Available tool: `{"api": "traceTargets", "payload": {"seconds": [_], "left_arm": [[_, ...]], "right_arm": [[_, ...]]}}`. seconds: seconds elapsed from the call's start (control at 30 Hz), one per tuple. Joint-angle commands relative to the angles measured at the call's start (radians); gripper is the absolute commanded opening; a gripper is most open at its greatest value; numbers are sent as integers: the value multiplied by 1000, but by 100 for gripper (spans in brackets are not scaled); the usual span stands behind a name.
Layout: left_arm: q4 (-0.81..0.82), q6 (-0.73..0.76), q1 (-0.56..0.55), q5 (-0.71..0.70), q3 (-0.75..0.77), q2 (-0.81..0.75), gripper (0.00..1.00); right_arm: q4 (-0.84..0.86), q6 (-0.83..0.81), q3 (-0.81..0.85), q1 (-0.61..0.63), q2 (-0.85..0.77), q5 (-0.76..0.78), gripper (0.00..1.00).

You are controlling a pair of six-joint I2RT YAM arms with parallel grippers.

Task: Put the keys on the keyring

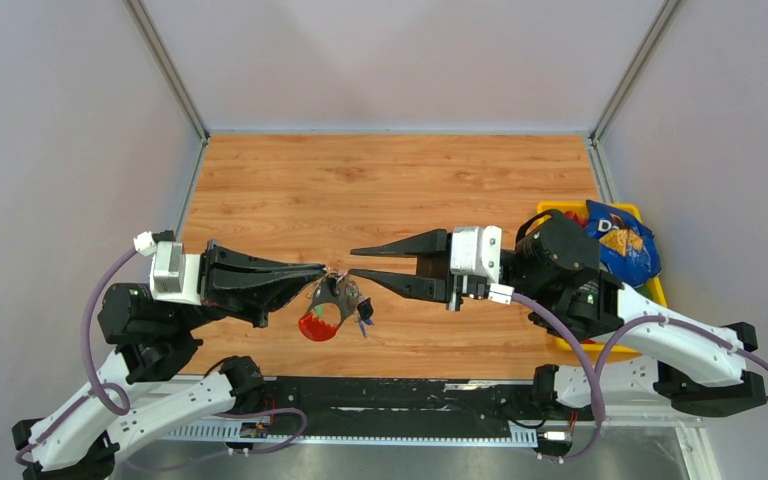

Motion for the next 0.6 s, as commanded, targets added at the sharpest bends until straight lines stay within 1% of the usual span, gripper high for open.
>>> {"api": "traceTargets", "payload": {"seconds": [0.0,0.57], "left_arm": [[64,-5,-3,13,33,-4,0],[67,0,-2,14,30,-15,0]], "right_arm": [[-1,29,60,8,35,-5,30],[-20,65,64,8,69,-20,27]]}}
